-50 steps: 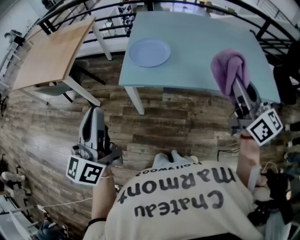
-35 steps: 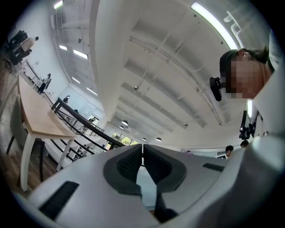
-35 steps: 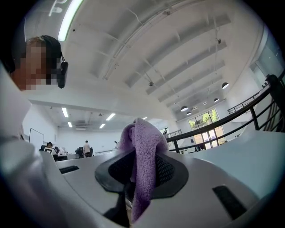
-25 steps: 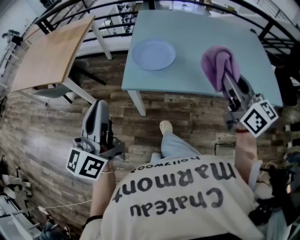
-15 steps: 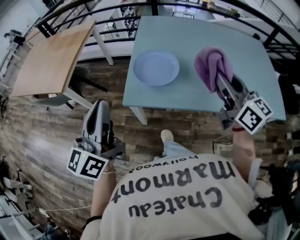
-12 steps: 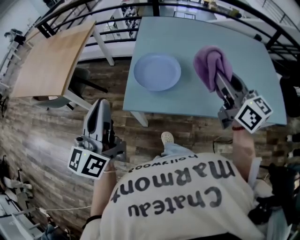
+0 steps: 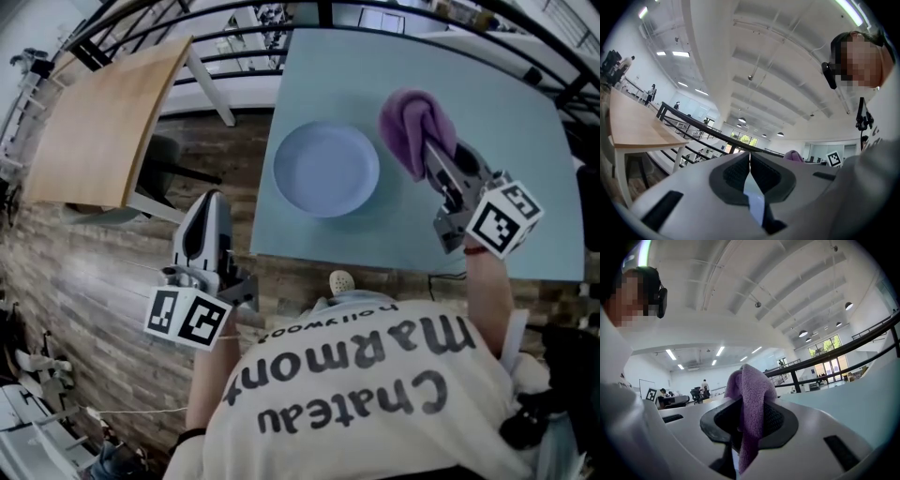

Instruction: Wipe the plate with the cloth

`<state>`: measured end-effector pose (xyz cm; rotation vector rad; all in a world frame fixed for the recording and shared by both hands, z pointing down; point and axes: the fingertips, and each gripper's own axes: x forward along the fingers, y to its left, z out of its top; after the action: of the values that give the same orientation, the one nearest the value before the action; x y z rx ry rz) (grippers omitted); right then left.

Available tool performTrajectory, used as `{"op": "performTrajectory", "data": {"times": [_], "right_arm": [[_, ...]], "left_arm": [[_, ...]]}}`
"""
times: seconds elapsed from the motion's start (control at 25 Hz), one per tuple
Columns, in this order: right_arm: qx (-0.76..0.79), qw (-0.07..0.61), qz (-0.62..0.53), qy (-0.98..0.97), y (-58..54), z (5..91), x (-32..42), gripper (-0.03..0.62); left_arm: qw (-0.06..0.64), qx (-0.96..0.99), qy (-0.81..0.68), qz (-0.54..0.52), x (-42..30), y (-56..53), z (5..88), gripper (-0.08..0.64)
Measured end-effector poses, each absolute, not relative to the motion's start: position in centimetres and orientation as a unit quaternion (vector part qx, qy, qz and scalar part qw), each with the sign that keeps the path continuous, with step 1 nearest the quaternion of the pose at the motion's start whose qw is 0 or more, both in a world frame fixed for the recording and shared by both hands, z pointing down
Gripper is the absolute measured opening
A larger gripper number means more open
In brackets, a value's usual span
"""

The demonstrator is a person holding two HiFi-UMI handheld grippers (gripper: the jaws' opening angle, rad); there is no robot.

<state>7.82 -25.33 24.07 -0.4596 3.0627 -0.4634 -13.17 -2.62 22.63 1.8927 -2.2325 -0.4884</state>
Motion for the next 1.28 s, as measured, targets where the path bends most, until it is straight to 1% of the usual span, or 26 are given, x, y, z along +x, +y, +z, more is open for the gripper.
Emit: {"op": "performTrajectory", "data": {"times": [0.24,0.48,0.52,0.6,0.64,0.8,0.92,1.16,1.28], "right_arm": [[-0.125,-0.031,-0.178,0.976,-27.9,26.8,4.7,0.1],[-0.093,-0.078,-0.194,0.973,-30.6,32.0,0.1,0.1],[-0.088,-0.087,-0.19,0.974,-30.8,32.7,-0.7,0.1],[-0.078,-0.098,-0.188,0.974,-31.0,34.1,-2.3,0.1],[-0.073,-0.1,-0.192,0.973,-31.1,34.6,-3.0,0.1],[-0.055,-0.112,-0.21,0.97,-31.2,36.6,-5.4,0.1],[-0.05,-0.13,-0.206,0.969,-31.3,37.8,-6.6,0.1],[-0.033,-0.156,-0.196,0.968,-30.4,40.5,-8.9,0.1],[-0.036,-0.174,-0.186,0.966,-29.9,41.7,-9.2,0.1]], "left_arm": [[0.121,0.631,-0.751,-0.151,-14.5,-6.7,24.6,0.006],[0.172,0.635,-0.745,-0.11,-16.0,-12.9,29.4,0.011],[0.184,0.638,-0.741,-0.097,-16.2,-13.8,30.4,0.024],[0.206,0.641,-0.736,-0.069,-16.7,-15.3,32.4,0.087],[0.215,0.641,-0.735,-0.057,-17.1,-16.0,33.3,0.101],[0.25,0.636,-0.729,-0.017,-18.0,-18.1,36.6,0.129],[0.274,0.633,-0.723,0.023,-18.1,-19.5,39.0,0.17],[0.316,0.617,-0.715,0.089,-19.4,-21.3,44.5,0.173],[0.342,0.613,-0.704,0.103,-19.3,-21.6,46.5,0.173]]}}
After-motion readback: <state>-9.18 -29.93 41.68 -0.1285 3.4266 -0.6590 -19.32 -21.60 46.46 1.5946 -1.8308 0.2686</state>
